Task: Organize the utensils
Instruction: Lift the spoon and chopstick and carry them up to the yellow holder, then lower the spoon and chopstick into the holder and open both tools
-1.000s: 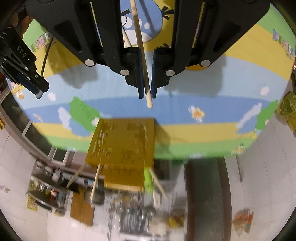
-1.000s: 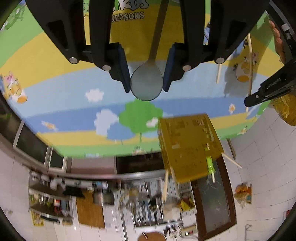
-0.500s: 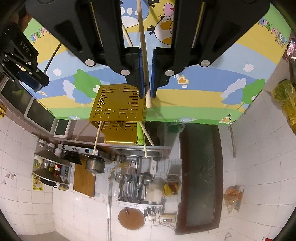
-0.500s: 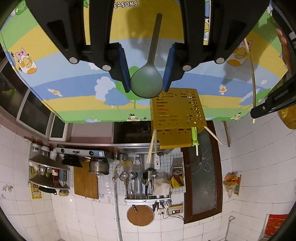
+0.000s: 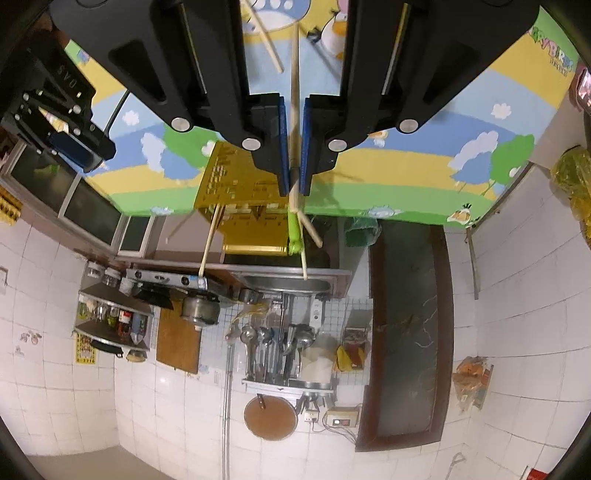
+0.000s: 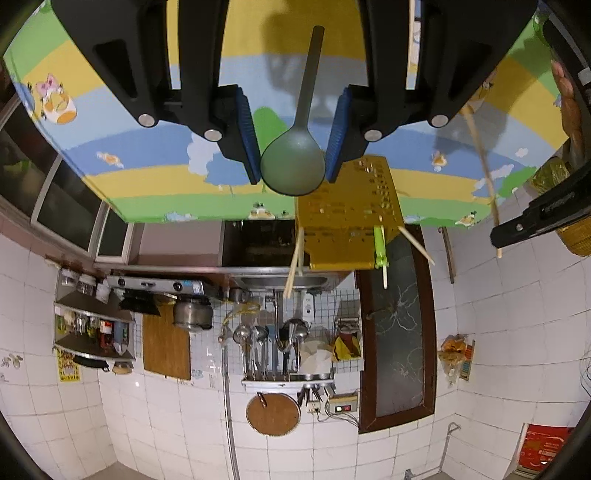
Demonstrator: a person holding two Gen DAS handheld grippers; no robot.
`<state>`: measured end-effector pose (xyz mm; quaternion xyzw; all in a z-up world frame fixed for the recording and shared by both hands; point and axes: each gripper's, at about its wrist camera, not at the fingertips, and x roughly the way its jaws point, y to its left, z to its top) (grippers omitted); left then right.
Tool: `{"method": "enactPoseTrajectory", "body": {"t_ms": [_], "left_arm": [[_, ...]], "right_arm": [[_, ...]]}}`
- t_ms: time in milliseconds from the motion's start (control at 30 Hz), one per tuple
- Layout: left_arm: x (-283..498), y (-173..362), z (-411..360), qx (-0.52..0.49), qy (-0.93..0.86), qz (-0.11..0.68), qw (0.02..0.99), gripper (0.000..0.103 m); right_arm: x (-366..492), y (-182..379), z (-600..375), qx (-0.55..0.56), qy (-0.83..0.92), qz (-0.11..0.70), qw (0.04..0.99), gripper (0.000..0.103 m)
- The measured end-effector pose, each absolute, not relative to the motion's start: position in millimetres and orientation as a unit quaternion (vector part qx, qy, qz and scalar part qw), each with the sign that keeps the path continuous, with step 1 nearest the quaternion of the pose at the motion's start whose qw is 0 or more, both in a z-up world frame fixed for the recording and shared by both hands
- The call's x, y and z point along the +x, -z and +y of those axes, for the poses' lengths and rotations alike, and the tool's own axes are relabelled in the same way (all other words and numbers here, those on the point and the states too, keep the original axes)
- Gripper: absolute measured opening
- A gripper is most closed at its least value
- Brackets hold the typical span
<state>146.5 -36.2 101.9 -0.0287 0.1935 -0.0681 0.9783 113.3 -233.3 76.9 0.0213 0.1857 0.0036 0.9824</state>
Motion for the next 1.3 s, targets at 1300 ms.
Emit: {"method": "enactPoseTrajectory", "body": {"t_ms": [1300], "left_arm": [[320.6,-125.5,-52.2,-0.046,0.055,0.177,0.982,0.006]], "right_arm": [[334.6,-103.8,-203.8,-0.027,0.008,0.192,0.981,0.036]]}}
